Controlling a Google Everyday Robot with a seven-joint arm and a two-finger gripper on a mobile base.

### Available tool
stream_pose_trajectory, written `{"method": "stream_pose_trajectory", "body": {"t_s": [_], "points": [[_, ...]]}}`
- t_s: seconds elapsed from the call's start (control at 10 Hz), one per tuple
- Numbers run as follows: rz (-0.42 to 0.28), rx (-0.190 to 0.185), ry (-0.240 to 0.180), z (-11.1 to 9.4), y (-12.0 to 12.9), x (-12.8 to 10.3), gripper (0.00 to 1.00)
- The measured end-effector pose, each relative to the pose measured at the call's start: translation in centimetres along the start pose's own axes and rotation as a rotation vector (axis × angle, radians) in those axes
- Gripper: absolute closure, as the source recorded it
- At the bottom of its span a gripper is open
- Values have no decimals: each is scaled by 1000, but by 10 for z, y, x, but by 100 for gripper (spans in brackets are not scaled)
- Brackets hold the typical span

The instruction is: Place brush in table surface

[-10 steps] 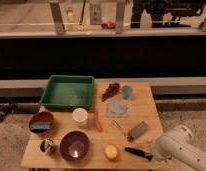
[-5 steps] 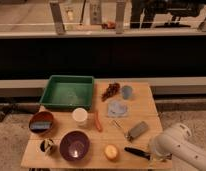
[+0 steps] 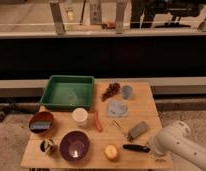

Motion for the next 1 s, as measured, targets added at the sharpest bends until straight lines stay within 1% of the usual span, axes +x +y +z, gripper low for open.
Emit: {"method": "stream_pose_trajectory", "body": {"t_s": [0.1,0.2,0.3,0.4,0.5,0.7,0.8,0.9,1.0], "points": [[-9,3,16,-11,-2,1,97],[-37,27,47,-39,-14,-3,98],[-54,35,64,-53,-18,-4,98],[-75,51,77,-69,-22,-6,98],[-86,62,84,-79,-23,-7,98],[-112,94,97,-107,-24,-10,98],[-118,108,101,-117,-24,-11,95],[-128,126,106,-128,-24,-12,87],[-131,132,107,-132,-22,-12,85]]}}
